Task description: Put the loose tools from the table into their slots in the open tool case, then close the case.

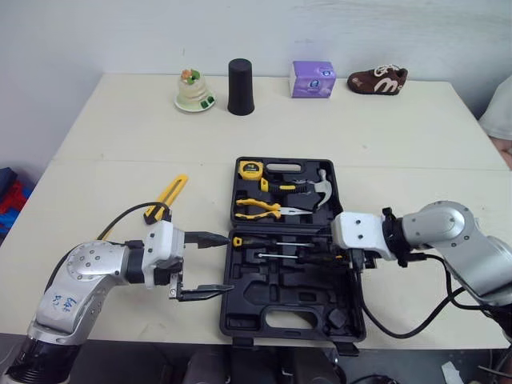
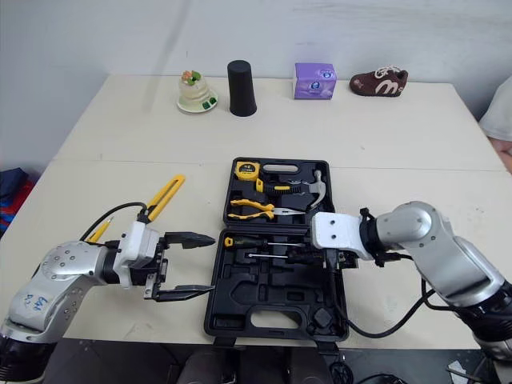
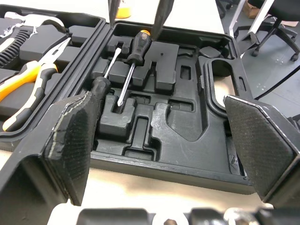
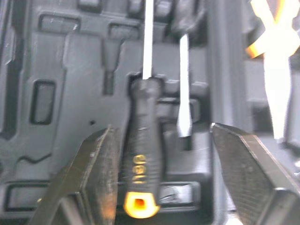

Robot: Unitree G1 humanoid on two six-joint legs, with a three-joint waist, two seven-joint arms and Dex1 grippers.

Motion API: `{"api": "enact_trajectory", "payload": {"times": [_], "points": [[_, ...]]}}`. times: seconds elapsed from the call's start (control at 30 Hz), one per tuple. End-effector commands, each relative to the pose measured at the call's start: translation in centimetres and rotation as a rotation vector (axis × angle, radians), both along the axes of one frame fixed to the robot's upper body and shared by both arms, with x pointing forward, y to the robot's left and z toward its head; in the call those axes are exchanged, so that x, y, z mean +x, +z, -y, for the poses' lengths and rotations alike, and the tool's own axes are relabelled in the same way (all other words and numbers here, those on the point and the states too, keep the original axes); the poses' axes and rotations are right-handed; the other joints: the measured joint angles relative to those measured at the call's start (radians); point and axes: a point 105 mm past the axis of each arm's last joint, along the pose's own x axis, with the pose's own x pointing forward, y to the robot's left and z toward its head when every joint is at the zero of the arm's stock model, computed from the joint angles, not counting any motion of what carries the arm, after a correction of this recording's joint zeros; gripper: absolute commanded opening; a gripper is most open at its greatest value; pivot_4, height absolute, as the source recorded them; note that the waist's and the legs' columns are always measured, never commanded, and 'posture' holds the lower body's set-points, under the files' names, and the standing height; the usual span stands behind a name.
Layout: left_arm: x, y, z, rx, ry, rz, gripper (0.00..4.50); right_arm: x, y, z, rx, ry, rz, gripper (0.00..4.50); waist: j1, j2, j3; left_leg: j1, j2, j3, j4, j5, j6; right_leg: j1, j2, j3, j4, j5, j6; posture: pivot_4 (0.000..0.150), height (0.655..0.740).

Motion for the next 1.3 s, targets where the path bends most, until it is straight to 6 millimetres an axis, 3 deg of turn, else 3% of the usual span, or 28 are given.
{"api": "enact_trajectory", "payload": {"times": [0.03, 0.13, 0.17, 0.3, 0.6, 0.73, 0.87, 0.97, 1.13, 1.2, 1.3], "points": [[0.1, 0.4, -0.1, 0.004, 0.001, 0.028, 4.5, -1.5, 2.2, -1.5, 0.211, 0.13, -0.003, 3.08, 0.001, 0.0, 0.0, 0.0, 0.0, 0.0, 0.0, 0.0, 0.0, 0.0, 0.0, 0.0, 0.0, 0.0, 0.0, 0.15, 0.74], [0.2, 0.3, -0.1, 0.005, 0.005, 0.026, 4.5, -1.8, 1.8, -2.3, 0.346, 0.134, -0.061, 2.04, 0.001, 0.0, 0.0, 0.0, 0.0, 0.0, 0.0, 0.0, 0.0, 0.0, 0.0, 0.0, 0.0, 0.0, 0.0, 0.15, 0.74], [0.2, 0.3, -0.1, 0.006, 0.006, 0.026, 4.5, -1.6, 1.2, -2.4, 0.353, 0.124, -0.069, 1.4, 0.001, 0.0, 0.0, 0.0, 0.0, 0.0, 0.0, 0.0, 0.0, 0.0, 0.0, 0.0, 0.0, 0.0, 0.0, 0.15, 0.74], [0.4, 0.3, -0.1, 0.007, 0.004, 0.028, 4.5, -0.6, -1.1, -1.7, 0.335, 0.058, -0.088, 0.07, 0.001, -0.001, 0.0, 0.001, 0.0, 0.0, 0.002, 0.0, 0.001, 0.002, -0.001, 0.0, 0.001, 0.001, 0.001, 0.15, 0.74], [0.6, 0.5, -0.2, 0.004, 0.003, 0.04, 4.5, -0.3, -6.7, -0.1, 0.25, 0.015, -0.128, 0.07, -0.001, -0.001, -0.001, 0.003, 0.0, 0.001, 0.002, 0.0, 0.001, 0.003, 0.0, 0.001, 0.001, 0.001, 0.001, 0.15, 0.74], [0.8, 0.5, -0.3, 0.011, 0.011, 0.047, 4.5, 0.3, -9.6, 1.6, 0.216, -0.078, -0.199, 0.07, 0.0, -0.003, -0.002, 0.008, 0.0, 0.001, 0.001, -0.001, 0.002, 0.007, 0.0, 0.001, 0.002, 0.001, 0.001, 0.15, 0.74], [0.7, 0.5, -0.4, 0.016, 0.016, 0.047, 4.5, 0.7, -10.0, 2.0, 0.22, -0.13, -0.249, 0.07, 0.0, -0.005, -0.003, 0.009, 0.0, 0.001, 0.001, 0.0, 0.006, 0.008, -0.001, 0.001, 0.001, 0.005, -0.001, 0.15, 0.74], [0.6, 0.4, -0.5, 0.019, 0.019, 0.045, 4.5, 0.4, -9.8, 1.6, 0.219, -0.127, -0.294, 0.07, 0.0, -0.007, -0.004, 0.009, 0.0, 0.001, 0.001, 0.0, 0.002, 0.007, -0.002, 0.001, 0.0, 0.008, -0.004, 0.15, 0.74], [0.4, 0.4, -0.7, 0.013, 0.046, 0.046, 4.5, -0.1, -5.0, 0.0, 0.389, -0.054, -0.217, 0.07, 0.001, -0.006, -0.004, 0.007, 0.001, -0.001, -0.001, 0.0, 0.001, 0.006, -0.002, 0.001, 0.0, 0.008, -0.006, 0.15, 0.74], [0.5, 0.3, -1.6, 0.015, 0.095, 0.042, 4.5, -0.9, -2.7, 1.0, 0.434, -0.054, -0.204, 0.07, 0.002, -0.003, -0.002, 0.005, 0.001, -0.001, -0.002, 0.003, 0.005, 0.004, -0.002, 0.0, 0.0, 0.008, -0.006, 0.15, 0.74], [1.2, 0.2, -4.7, 0.053, 0.244, 0.041, 4.5, -1.8, -0.4, 3.7, 0.474, -0.158, -0.17, 0.93, 0.003, 0.001, 0.0, 0.0, 0.001, -0.001, -0.003, 0.003, 0.005, -0.001, -0.002, 0.0, -0.001, 0.008, -0.007, 0.15, 0.74]]}}
